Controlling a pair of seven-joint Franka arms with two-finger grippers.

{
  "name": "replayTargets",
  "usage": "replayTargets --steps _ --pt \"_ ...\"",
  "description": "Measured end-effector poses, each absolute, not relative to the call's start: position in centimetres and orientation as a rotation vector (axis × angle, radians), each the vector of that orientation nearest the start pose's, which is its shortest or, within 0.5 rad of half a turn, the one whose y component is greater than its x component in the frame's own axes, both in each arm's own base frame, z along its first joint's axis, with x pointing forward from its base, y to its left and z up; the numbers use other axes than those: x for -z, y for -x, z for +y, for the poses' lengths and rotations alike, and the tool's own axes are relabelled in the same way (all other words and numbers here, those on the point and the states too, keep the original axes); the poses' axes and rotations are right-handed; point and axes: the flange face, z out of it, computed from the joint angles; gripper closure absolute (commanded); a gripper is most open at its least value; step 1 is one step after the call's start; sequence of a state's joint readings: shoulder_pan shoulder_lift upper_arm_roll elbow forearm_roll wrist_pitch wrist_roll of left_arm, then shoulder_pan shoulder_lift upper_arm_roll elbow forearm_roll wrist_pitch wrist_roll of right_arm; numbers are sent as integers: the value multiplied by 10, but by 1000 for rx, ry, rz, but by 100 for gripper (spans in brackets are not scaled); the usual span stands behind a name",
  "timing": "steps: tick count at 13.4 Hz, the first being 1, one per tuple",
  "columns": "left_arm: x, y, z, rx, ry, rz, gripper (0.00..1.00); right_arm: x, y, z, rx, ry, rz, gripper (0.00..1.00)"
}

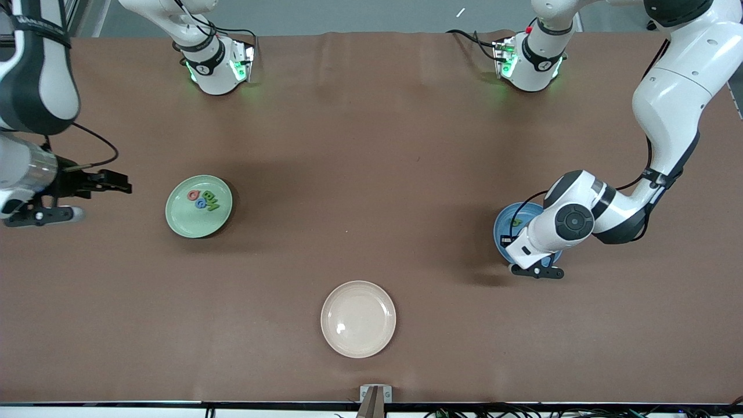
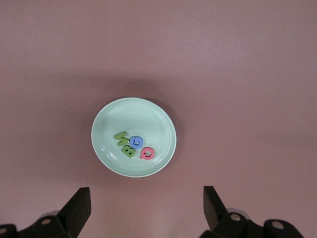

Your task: Sort upper and lower case letters into plates

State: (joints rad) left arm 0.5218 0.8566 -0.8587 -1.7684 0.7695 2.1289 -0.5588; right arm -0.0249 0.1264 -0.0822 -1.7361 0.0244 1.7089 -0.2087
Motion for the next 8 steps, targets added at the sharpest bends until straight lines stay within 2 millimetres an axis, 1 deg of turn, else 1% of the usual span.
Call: replayTargets --steps 1,2,4,8 --pt "-194 -624 -140 -157 3099 180 14 -498 -583 -59 -217 3096 -147 0" --pt "-194 -625 -139 -155 3099 178 0 -511 -585 -59 -215 3097 -145 0" --pt "-197 -628 -136 -145 3100 167 0 -530 -588 -60 -194 3101 -143 0" --pt "-207 -633 -134 -121 3093 158 0 -538 -601 -65 -159 3110 -133 0"
